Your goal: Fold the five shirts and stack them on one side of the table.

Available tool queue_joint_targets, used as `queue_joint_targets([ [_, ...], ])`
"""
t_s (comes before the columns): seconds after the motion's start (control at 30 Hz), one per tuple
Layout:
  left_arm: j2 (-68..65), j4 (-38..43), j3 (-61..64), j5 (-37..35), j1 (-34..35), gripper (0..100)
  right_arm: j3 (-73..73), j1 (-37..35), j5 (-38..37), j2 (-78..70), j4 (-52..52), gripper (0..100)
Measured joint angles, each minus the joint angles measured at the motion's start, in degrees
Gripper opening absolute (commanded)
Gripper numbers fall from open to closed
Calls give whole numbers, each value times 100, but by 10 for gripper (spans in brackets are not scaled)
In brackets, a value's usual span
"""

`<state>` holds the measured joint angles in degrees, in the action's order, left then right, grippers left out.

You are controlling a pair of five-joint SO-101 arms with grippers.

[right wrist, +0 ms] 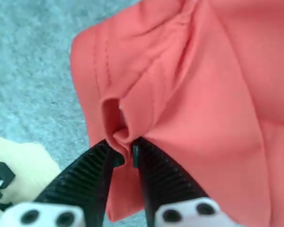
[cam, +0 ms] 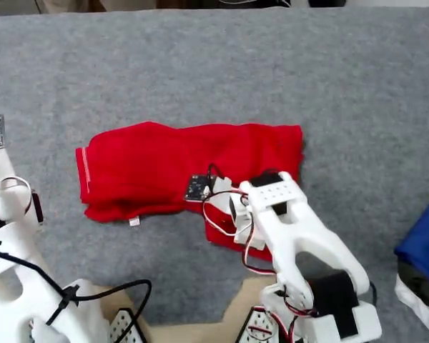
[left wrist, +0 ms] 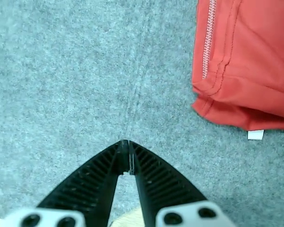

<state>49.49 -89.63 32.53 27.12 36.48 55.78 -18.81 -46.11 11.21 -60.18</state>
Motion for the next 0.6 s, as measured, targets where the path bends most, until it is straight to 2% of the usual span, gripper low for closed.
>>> queue_joint_targets([
  [0.07, 0, 0, 0, 44, 0, 20, -9, 0, 0, -35, 0, 9],
  [0.2, 0, 0, 0, 79, 18, 20, -18, 0, 0, -35, -88, 94],
  [0.4, 0, 0, 0, 79, 35, 20, -18, -9, 0, -35, -193, 97],
  [0.6, 0, 0, 0, 88, 35, 20, -18, -70, -158, -35, -440, 327],
])
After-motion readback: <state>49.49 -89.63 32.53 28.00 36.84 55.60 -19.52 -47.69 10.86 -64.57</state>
